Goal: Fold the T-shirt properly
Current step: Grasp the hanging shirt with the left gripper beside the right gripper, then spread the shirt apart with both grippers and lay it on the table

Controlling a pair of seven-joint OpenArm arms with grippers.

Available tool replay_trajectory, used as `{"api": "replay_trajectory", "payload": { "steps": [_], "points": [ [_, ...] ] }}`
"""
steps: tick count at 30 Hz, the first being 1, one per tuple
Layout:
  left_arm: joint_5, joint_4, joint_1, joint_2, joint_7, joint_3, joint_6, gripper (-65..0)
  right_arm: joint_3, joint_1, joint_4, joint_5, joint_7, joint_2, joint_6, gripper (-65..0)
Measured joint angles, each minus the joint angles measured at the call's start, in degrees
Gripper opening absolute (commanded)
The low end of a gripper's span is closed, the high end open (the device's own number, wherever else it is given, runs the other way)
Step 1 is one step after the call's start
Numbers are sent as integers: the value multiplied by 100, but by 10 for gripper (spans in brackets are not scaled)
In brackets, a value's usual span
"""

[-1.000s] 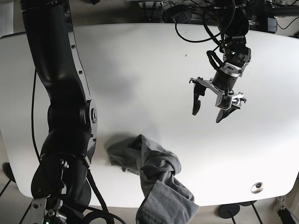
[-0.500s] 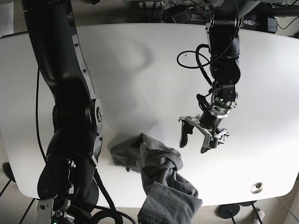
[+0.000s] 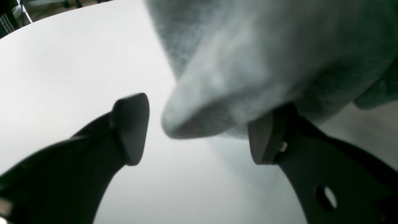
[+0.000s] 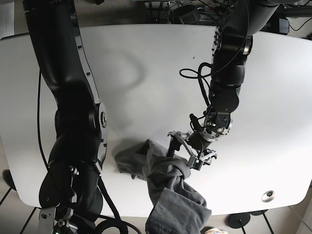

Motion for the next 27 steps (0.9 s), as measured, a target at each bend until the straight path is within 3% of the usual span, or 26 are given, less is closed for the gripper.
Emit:
{"api": "replay_trajectory", "payload": {
  "steps": [6,8,16,24,27],
  "points": [
    [0,-264,-116,111,0,87,0,-556,15,2,234,-4,-17,4,0,-631],
    [7,-269,-109,98,0,87,2,-639,15,22,343,0,2,4,-2,-631],
    [0,599,531,-109,17,72,-39,-650,142,17,229,-7,24,155,-2,-631],
    [2,2162,1360,-699,44,37,-17,-650,173,22,-922,-63,732,942,-28,-631],
    [2,2529,1617,-758,50,-315,-63,-650,170,-2,-1456,-74,1165,1185,-24,-631]
  ]
}}
